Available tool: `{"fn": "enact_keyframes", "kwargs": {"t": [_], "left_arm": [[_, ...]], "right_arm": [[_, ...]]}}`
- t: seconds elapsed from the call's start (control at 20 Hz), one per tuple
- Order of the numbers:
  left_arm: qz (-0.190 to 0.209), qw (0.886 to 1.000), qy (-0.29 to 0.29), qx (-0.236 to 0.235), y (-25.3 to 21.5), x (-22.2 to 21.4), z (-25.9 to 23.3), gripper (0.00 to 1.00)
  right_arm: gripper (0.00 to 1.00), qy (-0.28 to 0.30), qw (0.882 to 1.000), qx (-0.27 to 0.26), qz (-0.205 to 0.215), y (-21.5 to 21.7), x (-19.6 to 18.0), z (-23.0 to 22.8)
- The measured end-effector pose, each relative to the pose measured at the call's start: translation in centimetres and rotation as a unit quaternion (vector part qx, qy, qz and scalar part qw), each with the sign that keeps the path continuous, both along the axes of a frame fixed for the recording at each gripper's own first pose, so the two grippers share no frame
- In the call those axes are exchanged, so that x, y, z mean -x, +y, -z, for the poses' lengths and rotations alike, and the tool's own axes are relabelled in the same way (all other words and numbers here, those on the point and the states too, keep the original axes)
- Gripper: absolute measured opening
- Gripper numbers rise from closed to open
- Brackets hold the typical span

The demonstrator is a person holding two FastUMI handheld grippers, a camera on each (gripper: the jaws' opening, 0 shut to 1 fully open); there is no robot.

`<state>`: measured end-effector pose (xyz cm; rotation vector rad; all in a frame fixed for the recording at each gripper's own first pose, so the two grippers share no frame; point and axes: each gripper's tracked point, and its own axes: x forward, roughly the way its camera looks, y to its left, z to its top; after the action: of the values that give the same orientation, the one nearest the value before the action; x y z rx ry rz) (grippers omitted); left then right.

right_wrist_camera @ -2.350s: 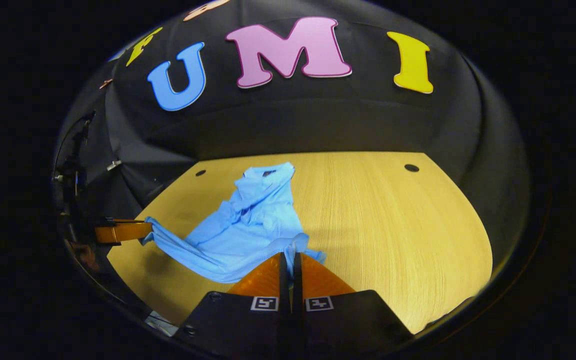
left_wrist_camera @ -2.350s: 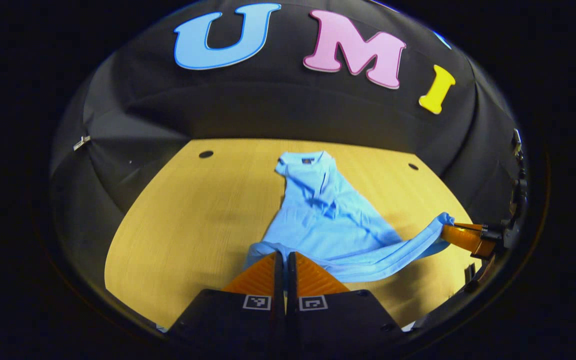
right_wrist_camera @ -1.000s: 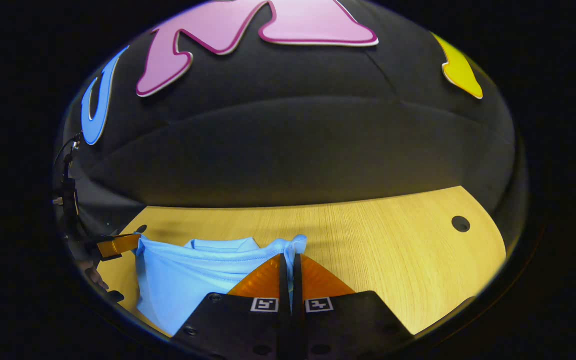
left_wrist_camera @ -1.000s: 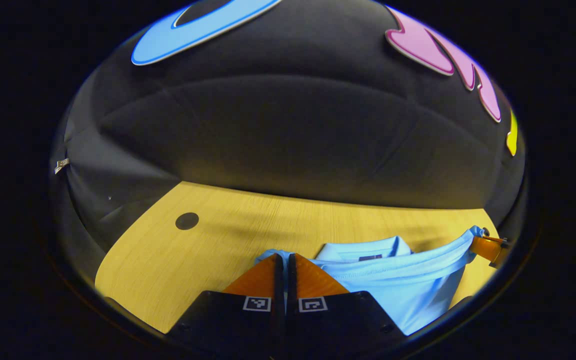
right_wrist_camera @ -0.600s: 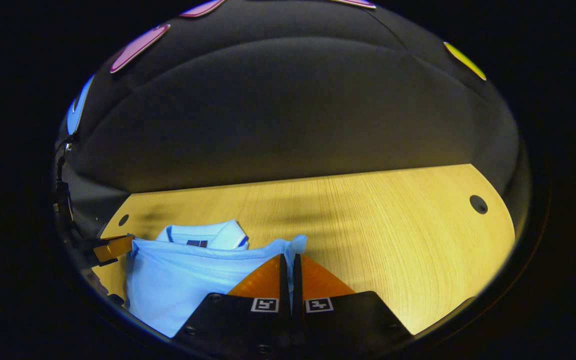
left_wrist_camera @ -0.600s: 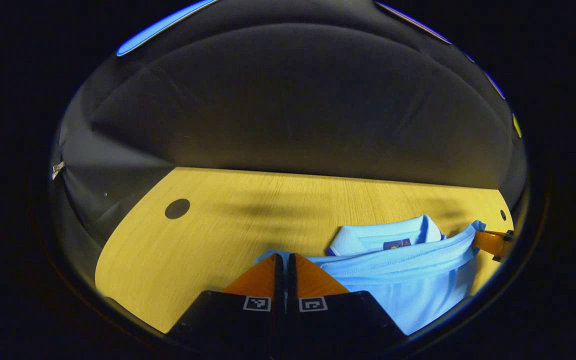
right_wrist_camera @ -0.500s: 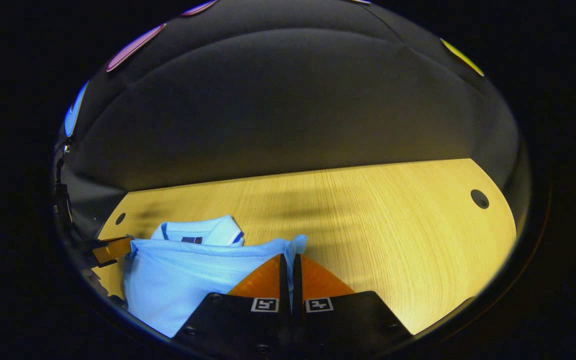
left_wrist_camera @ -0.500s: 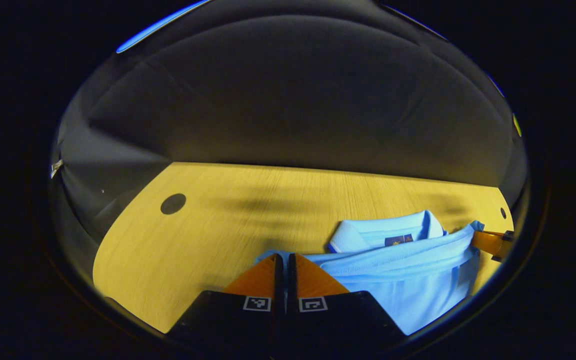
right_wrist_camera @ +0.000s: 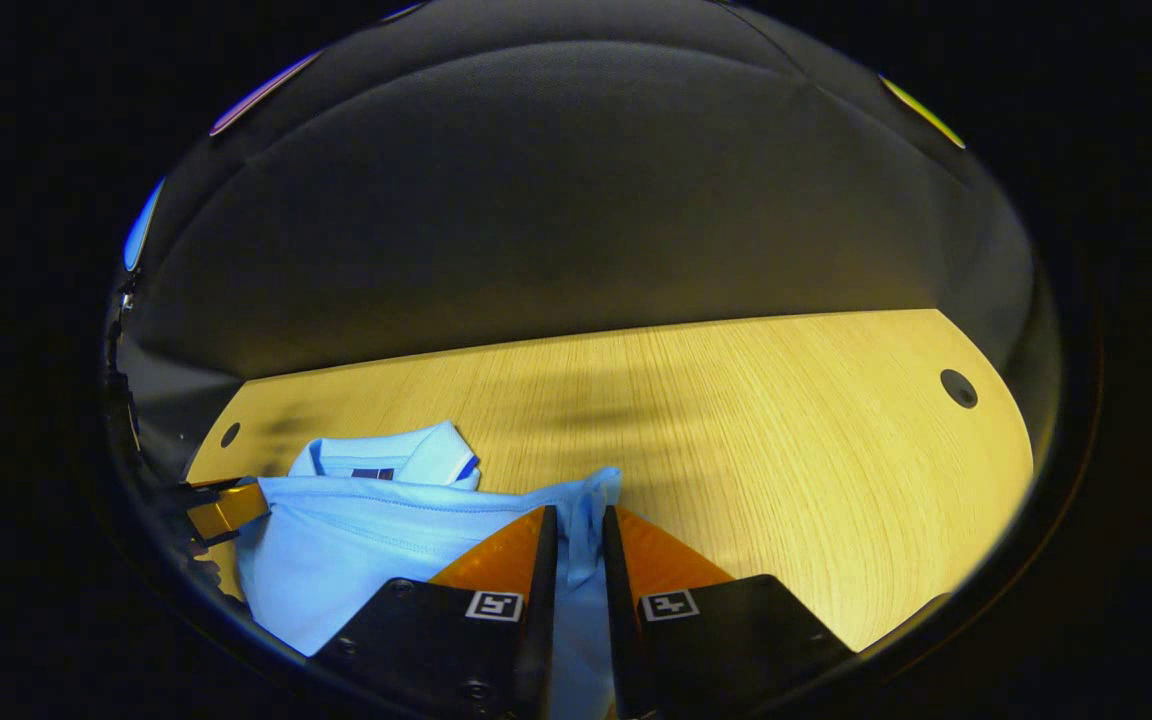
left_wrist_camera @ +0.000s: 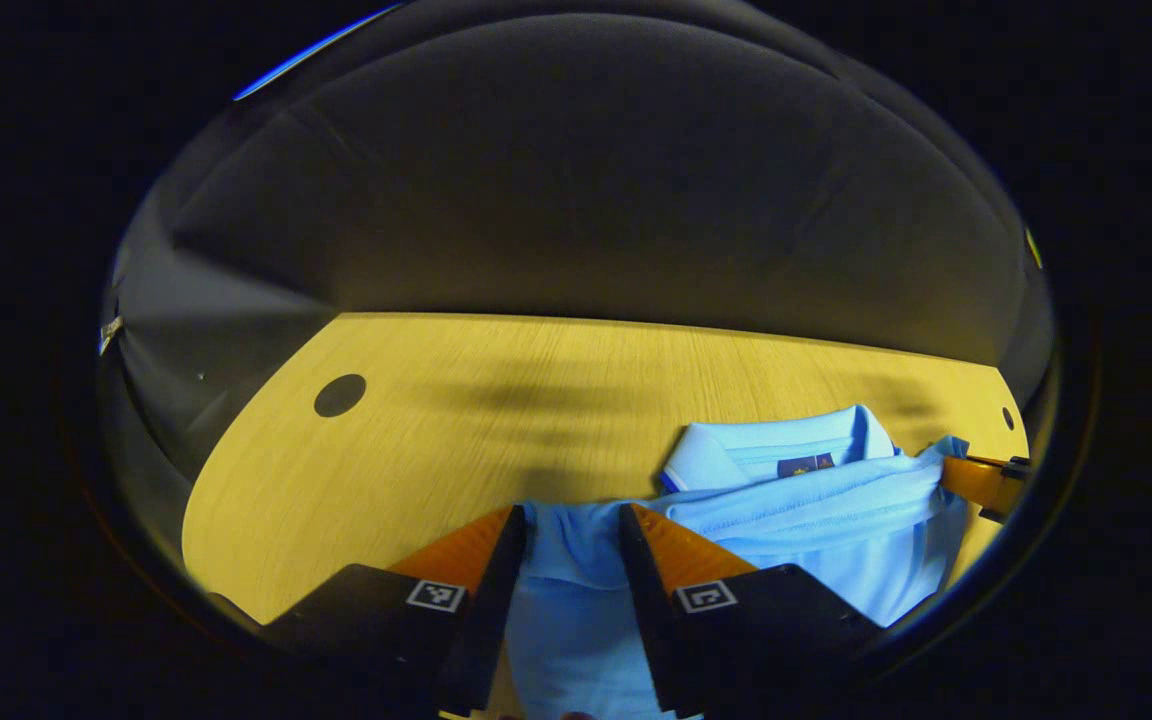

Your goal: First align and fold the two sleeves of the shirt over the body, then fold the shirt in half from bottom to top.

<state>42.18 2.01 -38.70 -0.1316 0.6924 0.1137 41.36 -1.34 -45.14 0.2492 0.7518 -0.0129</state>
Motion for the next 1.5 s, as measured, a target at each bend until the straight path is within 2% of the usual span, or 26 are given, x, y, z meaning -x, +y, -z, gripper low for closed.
{"fn": "enact_keyframes", "kwargs": {"t": [0.05,0.15,0.2,0.25,0.3,0.45,0.7,0.95,1.15,1.5], "left_arm": [[-0.003,1.0,0.0,-0.002,0.2,0.1,-0.1,0.66],[-0.01,1.0,0.001,-0.009,0.6,0.3,0.0,0.73],[-0.013,1.0,0.0,-0.008,0.7,0.4,0.0,0.82],[-0.017,1.0,-0.001,-0.007,0.8,0.5,-0.1,0.86],[-0.021,1.0,-0.003,-0.007,0.9,0.5,-0.2,0.86],[-0.025,1.0,-0.012,-0.011,1.3,0.7,-0.8,0.95],[-0.005,0.999,-0.04,-0.017,0.8,1.4,-3.1,0.95],[0.013,0.996,-0.088,-0.019,-0.4,3.4,-7.4,0.95],[0.027,0.991,-0.131,-0.022,-1.3,6.9,-11.5,0.95],[0.027,0.982,-0.185,0.003,-1.6,15.4,-18.3,0.95]], "right_arm": [[0.35,-0.001,1.0,-0.003,-0.002,0.3,0.1,-0.1],[0.63,-0.006,1.0,0.001,-0.006,0.5,0.0,-0.4],[0.76,-0.007,1.0,0.006,-0.009,0.6,0.1,-0.4],[0.86,-0.007,1.0,0.014,-0.011,0.6,0.2,-0.4],[0.88,-0.007,1.0,0.022,-0.012,0.5,0.3,-0.4],[0.96,-0.015,0.999,0.037,-0.006,0.1,0.2,-0.9],[0.97,-0.043,0.998,0.038,0.011,-1.1,0.5,-3.4],[0.96,-0.077,0.996,0.05,0.0,-1.6,3.2,-6.8],[0.97,-0.107,0.993,0.052,-0.005,-1.4,6.2,-10.4],[0.96,-0.174,0.983,0.053,0.006,-1.7,12.0,-19.5]]}}
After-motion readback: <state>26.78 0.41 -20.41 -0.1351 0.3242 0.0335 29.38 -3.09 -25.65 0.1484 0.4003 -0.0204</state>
